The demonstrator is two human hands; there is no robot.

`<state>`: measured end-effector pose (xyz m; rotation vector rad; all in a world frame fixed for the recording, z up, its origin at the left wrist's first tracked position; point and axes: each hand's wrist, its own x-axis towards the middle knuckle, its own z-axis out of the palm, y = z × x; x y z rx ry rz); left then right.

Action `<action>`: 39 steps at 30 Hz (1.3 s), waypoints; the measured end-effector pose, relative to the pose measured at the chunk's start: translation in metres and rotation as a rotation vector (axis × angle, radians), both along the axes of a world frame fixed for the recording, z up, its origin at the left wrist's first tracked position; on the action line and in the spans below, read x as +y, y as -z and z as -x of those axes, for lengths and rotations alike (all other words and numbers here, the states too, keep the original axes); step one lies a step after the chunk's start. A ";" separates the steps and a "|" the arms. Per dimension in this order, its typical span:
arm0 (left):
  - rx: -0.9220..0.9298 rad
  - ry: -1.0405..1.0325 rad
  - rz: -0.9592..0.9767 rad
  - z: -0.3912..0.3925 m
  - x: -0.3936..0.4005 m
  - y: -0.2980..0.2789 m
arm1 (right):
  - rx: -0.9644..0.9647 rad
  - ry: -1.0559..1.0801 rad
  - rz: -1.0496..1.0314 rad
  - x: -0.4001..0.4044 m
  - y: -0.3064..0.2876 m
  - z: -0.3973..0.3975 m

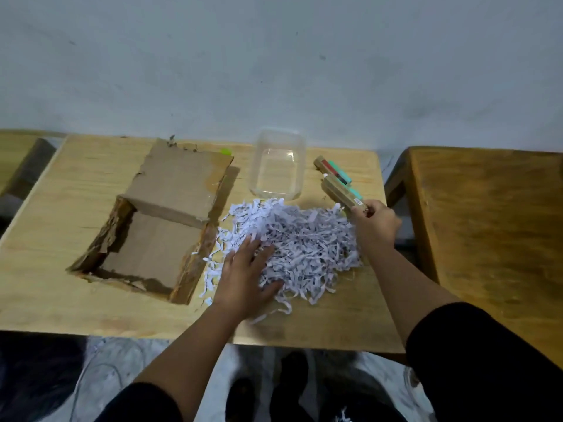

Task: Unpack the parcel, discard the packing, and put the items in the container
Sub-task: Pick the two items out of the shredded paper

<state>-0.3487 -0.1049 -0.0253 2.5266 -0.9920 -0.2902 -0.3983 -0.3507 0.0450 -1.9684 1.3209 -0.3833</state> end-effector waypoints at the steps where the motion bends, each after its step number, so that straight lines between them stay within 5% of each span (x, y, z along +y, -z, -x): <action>1: -0.006 -0.001 -0.003 0.000 0.000 0.000 | 0.005 -0.007 -0.004 -0.002 0.001 -0.002; 19: 0.004 0.061 0.071 -0.013 0.015 -0.017 | -0.007 -0.055 -0.036 0.002 0.015 0.036; 26: 0.127 0.014 -0.015 -0.027 0.017 -0.033 | -0.086 -0.518 0.002 0.016 0.026 0.053; 32: 0.306 0.090 -0.124 -0.033 0.002 -0.026 | 0.082 -0.854 -0.013 0.022 0.040 0.033; 39: 0.300 0.199 0.087 -0.032 -0.011 -0.019 | 0.009 -0.971 0.025 0.043 0.047 0.022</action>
